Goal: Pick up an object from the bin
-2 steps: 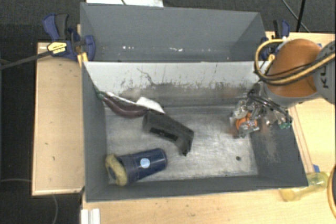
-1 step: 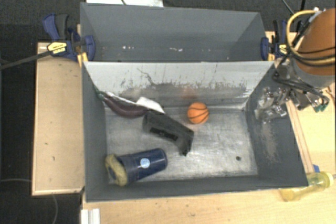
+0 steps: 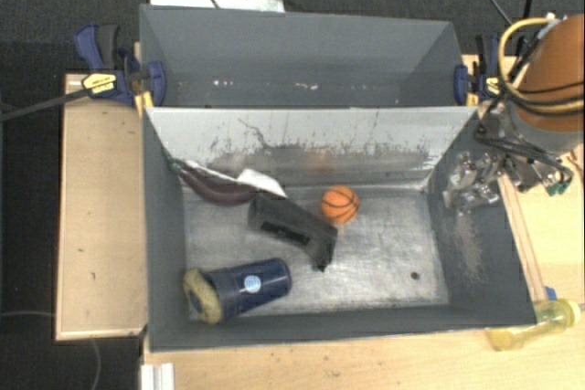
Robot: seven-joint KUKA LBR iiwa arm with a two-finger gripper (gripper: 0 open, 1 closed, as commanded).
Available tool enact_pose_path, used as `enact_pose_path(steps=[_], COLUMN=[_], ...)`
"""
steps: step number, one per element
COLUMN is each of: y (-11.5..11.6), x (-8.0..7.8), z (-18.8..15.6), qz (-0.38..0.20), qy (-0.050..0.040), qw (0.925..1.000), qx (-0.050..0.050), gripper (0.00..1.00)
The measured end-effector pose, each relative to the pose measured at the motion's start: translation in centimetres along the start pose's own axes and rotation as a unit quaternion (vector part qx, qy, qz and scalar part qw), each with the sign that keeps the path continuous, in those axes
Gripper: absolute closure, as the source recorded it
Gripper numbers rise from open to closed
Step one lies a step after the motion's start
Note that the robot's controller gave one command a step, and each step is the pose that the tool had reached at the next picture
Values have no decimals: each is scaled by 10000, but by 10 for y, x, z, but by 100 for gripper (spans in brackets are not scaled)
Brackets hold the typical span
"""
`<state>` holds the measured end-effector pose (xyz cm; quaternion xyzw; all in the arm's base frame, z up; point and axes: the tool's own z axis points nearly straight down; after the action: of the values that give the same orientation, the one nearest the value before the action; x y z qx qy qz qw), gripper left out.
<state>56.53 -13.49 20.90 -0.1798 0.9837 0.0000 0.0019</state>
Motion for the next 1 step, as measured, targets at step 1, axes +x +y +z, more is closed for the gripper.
enact_pose_path(steps=[1], y=[4], x=[6], z=[23], qz=[-464], qy=[-27], qw=[9989], qx=[27], gripper=[100])
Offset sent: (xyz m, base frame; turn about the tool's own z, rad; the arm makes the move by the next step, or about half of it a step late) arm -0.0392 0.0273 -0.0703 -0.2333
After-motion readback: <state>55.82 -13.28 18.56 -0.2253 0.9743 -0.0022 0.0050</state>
